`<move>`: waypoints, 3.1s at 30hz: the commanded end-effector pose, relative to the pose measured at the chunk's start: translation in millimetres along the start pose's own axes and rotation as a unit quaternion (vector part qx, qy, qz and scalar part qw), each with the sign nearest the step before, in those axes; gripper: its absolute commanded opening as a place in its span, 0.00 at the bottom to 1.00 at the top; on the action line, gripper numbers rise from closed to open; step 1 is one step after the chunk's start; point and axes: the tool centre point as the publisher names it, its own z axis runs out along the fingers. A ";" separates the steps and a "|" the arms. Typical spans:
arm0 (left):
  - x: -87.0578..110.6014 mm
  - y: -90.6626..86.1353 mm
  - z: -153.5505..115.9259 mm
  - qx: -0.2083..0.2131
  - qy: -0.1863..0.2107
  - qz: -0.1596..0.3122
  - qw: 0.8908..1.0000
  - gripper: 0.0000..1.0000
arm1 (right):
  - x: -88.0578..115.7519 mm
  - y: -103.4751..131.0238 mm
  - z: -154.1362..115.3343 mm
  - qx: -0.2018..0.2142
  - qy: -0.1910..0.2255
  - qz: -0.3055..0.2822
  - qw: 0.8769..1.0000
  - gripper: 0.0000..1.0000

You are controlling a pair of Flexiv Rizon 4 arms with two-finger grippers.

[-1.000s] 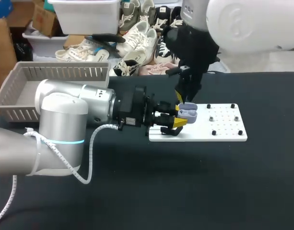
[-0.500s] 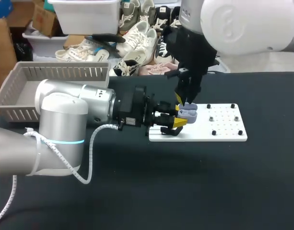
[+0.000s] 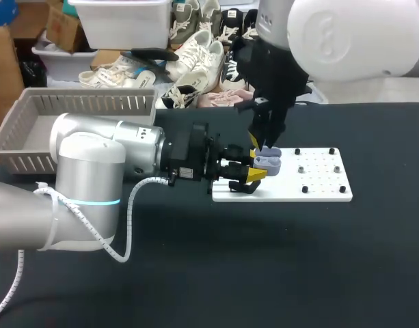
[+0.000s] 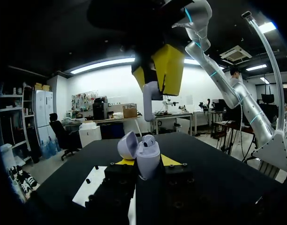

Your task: Pick up each earbud case from the left stands, insert the matching earbuds, close the lid, and place the case in the box.

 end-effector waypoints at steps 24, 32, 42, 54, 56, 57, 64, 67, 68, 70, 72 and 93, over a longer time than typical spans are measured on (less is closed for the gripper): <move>0.4 1.0 0.2 0.001 0.000 0.000 1.000 0.00 | 3.4 -1.4 22.6 0.014 -0.010 -0.012 1.000 0.00; 0.4 1.0 0.2 0.001 0.000 0.000 1.000 0.00 | 5.1 -2.9 23.9 0.020 -0.028 -0.004 0.999 0.00; 0.4 1.0 0.2 0.001 0.000 0.000 1.000 0.00 | 4.7 -5.5 26.2 0.019 -0.032 0.001 0.999 0.00; 0.4 1.0 0.2 0.001 0.000 0.000 1.000 0.00 | 0.1 -7.9 30.2 0.017 -0.033 0.001 0.999 0.00; 0.4 1.0 0.2 0.001 0.000 0.000 1.000 0.00 | 0.0 -8.3 30.2 0.017 -0.033 0.002 0.999 0.00; 0.4 1.0 0.2 0.001 0.000 0.000 1.000 0.00 | 0.0 -8.5 30.2 0.017 -0.033 0.002 0.999 0.00; 0.4 1.0 0.2 0.001 0.000 0.000 1.000 0.00 | 0.0 -8.9 33.2 0.016 -0.033 0.004 0.999 0.00; 0.4 1.0 0.2 0.001 0.000 0.000 1.000 0.00 | 0.3 -9.2 34.0 0.015 -0.032 0.005 0.999 0.00; 0.4 1.0 0.2 0.001 0.000 0.000 1.000 0.00 | 0.5 -9.1 34.2 0.014 -0.031 0.005 0.999 0.00; 0.4 1.0 0.2 0.001 0.000 0.000 1.000 0.00 | 0.3 -8.9 34.9 0.014 -0.031 0.005 0.999 0.00; 0.4 1.0 0.2 0.001 0.000 0.000 1.000 0.00 | -0.1 -8.7 35.5 0.013 -0.031 0.005 0.999 0.00; 0.4 1.0 0.2 0.001 0.000 0.000 1.000 0.00 | -5.3 -8.7 41.8 0.015 -0.012 0.004 1.000 0.24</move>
